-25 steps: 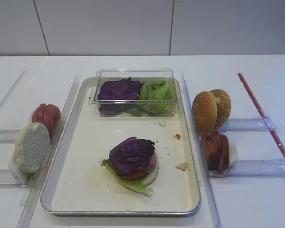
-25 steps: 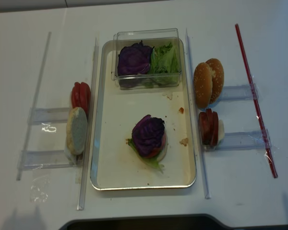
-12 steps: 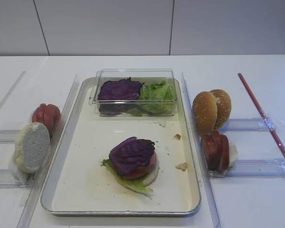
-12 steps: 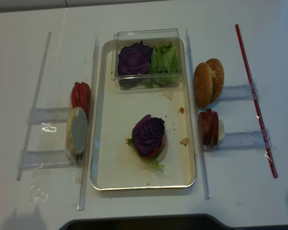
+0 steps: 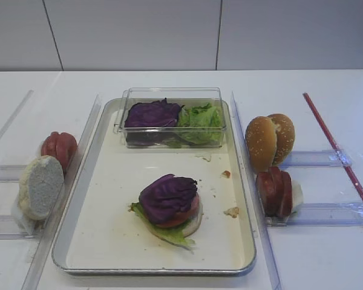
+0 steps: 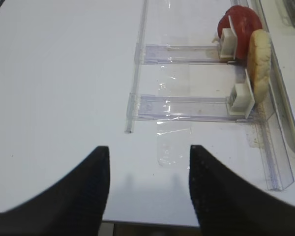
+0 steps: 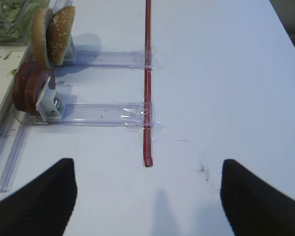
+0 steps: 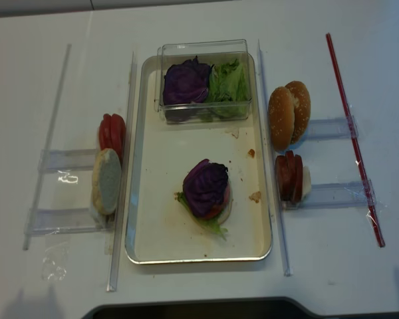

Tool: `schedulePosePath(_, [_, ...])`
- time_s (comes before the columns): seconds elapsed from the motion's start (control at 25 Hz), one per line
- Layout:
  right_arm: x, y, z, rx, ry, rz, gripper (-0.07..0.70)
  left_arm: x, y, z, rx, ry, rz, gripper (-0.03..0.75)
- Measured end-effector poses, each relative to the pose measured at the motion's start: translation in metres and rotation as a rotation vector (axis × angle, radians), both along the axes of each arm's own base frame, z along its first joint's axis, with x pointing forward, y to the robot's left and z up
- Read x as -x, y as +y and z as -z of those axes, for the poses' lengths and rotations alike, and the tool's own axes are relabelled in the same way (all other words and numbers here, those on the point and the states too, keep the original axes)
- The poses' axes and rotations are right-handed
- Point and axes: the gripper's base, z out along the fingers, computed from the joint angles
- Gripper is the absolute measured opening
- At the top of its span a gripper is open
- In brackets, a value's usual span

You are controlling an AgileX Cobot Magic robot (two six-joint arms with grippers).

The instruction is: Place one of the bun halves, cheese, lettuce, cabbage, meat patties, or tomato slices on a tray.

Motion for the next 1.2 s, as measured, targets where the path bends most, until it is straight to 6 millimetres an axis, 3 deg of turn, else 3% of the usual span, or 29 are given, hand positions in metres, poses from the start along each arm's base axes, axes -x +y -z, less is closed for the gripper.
schedulePosePath(1.2, [0.0000, 0.0002, 0.0000, 0.003, 0.000, -0.004, 0.624, 0.0000, 0.0000, 0.0000, 0.000, 0.000, 0.000, 0.377])
